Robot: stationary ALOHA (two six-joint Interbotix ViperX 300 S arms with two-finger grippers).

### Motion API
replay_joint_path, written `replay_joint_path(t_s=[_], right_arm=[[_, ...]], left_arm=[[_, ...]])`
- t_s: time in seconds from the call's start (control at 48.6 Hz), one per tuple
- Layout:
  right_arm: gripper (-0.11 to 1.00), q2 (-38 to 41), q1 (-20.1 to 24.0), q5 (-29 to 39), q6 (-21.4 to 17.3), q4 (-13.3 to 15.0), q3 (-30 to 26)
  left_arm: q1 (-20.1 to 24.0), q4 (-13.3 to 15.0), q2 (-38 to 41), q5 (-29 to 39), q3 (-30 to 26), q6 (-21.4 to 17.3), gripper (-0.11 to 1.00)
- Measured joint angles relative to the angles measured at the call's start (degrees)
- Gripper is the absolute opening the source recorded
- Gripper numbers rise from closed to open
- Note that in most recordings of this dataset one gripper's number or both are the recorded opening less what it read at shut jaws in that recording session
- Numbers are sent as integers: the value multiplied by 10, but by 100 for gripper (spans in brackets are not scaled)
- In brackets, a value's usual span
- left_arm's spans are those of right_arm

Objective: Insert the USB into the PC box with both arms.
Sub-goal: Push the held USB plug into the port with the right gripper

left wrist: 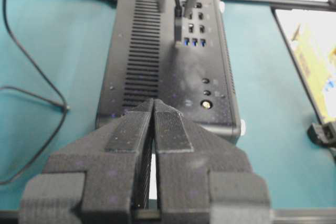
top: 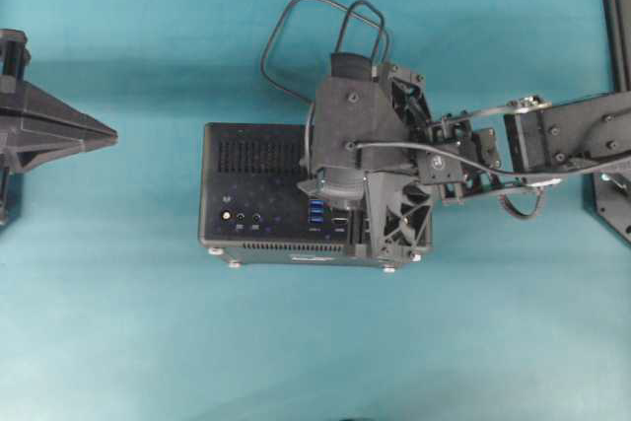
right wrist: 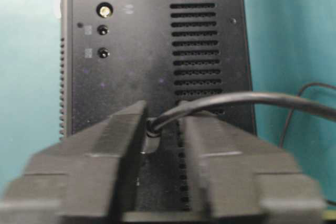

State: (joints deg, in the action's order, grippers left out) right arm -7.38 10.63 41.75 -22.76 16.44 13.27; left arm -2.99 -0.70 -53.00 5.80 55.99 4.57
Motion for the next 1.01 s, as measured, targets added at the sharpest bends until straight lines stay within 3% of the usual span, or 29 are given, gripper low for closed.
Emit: replay_joint_path(t_s=[0.165,0.823,1.009], right_arm=[[11,0,6,-1,0,-5,0],[11,-3,4,9,0,-6,6],[11,3,13,9,0,-18,6]], left_arm=[[1,-1,0,0,0,1,0],[0,0,-1,0,3,2,0],[1,0,-1,0,3,2,0]])
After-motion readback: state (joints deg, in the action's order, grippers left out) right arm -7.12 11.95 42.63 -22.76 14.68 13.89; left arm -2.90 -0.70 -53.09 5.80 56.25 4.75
